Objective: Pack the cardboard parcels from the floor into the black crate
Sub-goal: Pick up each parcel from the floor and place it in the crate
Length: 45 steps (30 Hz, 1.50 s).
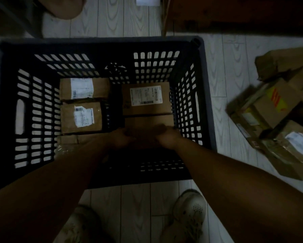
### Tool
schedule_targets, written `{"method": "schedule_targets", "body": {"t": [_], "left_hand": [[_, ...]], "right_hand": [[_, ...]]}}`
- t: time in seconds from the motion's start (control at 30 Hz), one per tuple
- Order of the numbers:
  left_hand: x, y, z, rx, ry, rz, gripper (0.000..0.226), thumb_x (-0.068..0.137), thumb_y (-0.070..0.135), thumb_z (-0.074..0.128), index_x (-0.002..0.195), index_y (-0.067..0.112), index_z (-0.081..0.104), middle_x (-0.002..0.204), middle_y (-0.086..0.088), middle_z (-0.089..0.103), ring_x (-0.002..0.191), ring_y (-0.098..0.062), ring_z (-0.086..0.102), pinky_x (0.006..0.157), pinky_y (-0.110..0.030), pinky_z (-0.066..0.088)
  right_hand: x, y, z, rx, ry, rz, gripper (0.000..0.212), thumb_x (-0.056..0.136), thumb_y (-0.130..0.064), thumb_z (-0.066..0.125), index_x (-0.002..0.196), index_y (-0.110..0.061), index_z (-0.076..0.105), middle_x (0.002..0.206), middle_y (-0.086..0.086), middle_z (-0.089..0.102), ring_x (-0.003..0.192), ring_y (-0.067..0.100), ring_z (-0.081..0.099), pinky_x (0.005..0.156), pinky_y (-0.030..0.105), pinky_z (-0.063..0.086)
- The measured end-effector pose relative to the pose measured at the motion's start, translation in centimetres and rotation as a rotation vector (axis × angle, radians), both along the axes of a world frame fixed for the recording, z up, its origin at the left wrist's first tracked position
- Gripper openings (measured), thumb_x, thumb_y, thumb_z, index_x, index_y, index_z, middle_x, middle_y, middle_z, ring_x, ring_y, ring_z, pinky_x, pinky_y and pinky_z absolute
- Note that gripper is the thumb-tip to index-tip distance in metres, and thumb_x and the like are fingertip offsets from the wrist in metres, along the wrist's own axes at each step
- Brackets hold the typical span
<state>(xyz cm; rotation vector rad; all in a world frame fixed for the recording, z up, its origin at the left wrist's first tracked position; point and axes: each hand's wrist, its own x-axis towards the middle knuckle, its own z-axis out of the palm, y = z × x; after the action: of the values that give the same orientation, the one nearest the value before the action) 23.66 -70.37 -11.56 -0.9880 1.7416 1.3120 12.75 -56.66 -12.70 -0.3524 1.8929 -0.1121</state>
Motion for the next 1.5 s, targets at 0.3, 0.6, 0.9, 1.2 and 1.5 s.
{"method": "schedule_targets", "body": {"t": [0.3,0.6,0.9,1.2,1.5], "left_hand": [[2.2,-0.8,23.9,-0.146,0.093,0.051,0.063,0.093,0.027,0.055,0.147,0.016,0.026,0.15,-0.01,0.035,0.133,-0.024,0.039,0.108,-0.026,0.032],[6.5,3.2,48.6,-0.295,0.261,-0.09,0.056,0.084,0.033,0.065,0.135,0.028,0.042,0.147,-0.009,0.037,0.135,-0.029,0.038,0.112,-0.043,0.031],[4.5,10.0,61.7,-0.435,0.336,-0.364,0.081,0.087,0.042,0.059,0.151,0.022,0.013,0.158,-0.009,0.009,0.145,-0.027,0.015,0.118,-0.037,0.016],[-0.5,21.8,70.4,-0.491,0.551,-0.603,0.078,0.09,0.043,0.054,0.15,0.027,0.007,0.16,-0.002,-0.001,0.147,-0.023,0.003,0.119,-0.038,0.013],[-10.4,40.2,73.5,-0.503,0.626,-0.733,0.076,0.09,0.041,0.055,0.15,0.029,0.011,0.16,-0.001,0.001,0.147,-0.024,0.005,0.12,-0.04,0.013]], "right_hand": [[-0.5,2.3,23.5,-0.25,0.021,-0.139,0.016,0.09,-0.04,0.055,0.09,-0.024,0.059,0.091,-0.002,0.06,0.092,0.017,0.058,0.073,0.025,0.051],[-0.1,8.1,49.9,-0.362,0.218,-0.014,0.036,0.094,-0.033,0.054,0.126,-0.018,0.051,0.124,0.011,0.056,0.106,0.024,0.055,0.073,0.022,0.042],[1.3,19.5,65.1,-0.268,0.582,-0.101,0.075,0.092,-0.045,0.054,0.152,-0.02,0.017,0.157,0.009,0.022,0.14,0.03,0.031,0.112,0.037,0.031],[2.2,37.2,73.9,-0.182,0.753,-0.307,0.069,0.094,-0.04,0.053,0.151,-0.018,0.02,0.158,0.008,0.021,0.142,0.027,0.028,0.112,0.034,0.028],[-1.8,55.5,75.8,-0.137,0.761,-0.441,0.072,0.093,-0.043,0.053,0.152,-0.02,0.019,0.159,0.005,0.02,0.143,0.025,0.026,0.114,0.034,0.026]]}}
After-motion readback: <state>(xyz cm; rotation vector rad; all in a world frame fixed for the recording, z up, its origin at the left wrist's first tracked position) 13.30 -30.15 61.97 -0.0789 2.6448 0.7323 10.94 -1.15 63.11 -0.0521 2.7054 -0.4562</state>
